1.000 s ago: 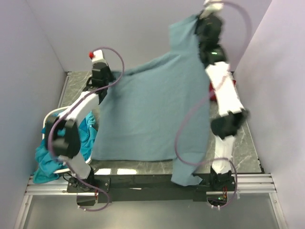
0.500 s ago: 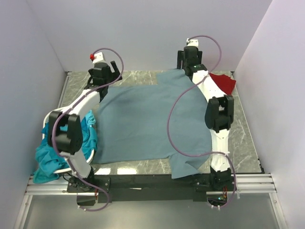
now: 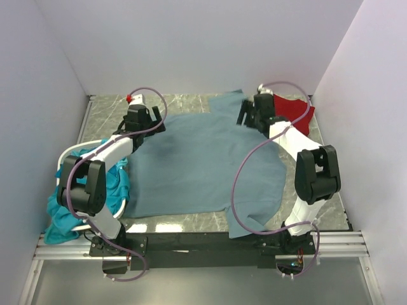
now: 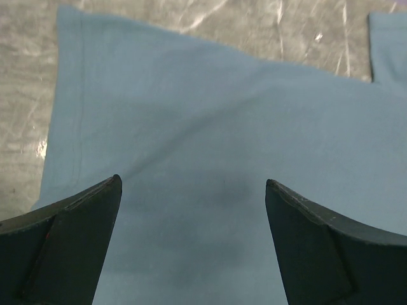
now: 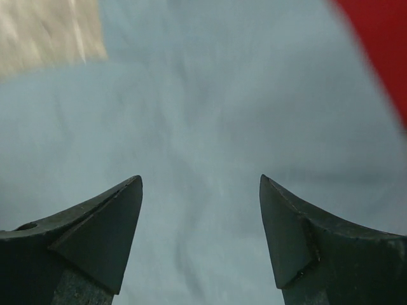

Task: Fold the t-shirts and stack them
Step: Flatten the tshirt out

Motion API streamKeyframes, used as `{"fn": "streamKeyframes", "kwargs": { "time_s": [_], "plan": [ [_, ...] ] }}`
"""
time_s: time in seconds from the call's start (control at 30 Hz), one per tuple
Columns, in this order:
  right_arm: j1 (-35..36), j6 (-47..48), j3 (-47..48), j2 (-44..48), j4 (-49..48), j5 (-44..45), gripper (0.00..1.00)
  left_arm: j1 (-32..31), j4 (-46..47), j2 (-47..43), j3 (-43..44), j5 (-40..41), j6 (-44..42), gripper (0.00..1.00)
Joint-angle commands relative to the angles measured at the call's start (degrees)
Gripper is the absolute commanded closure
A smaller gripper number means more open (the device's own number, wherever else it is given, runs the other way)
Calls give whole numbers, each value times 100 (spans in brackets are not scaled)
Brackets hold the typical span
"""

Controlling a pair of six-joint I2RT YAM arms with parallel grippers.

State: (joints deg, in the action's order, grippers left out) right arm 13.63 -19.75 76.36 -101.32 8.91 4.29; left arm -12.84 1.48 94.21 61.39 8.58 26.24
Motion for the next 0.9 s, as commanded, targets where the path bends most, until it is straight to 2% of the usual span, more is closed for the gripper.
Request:
{"fn": "streamKeyframes", "kwargs": {
  "time_s": [0.0,0.33,0.77,0.87],
  "plan": [
    [26,-407,-446,297,-188,-542,20,-34,64,-176,-56,-242,74,1],
    [0,-389,-464,-282,357,-438,19,-34,-341,597,206,-541,4,1],
    [-510,-688,-42,-1047,551,-1105,19,-34,-850,1722,998,-550,-58,1],
    [-738,-715,98,-1232,594,-1334,22,-34,-903,1889,1130,-533,-75,1]
  ]
}}
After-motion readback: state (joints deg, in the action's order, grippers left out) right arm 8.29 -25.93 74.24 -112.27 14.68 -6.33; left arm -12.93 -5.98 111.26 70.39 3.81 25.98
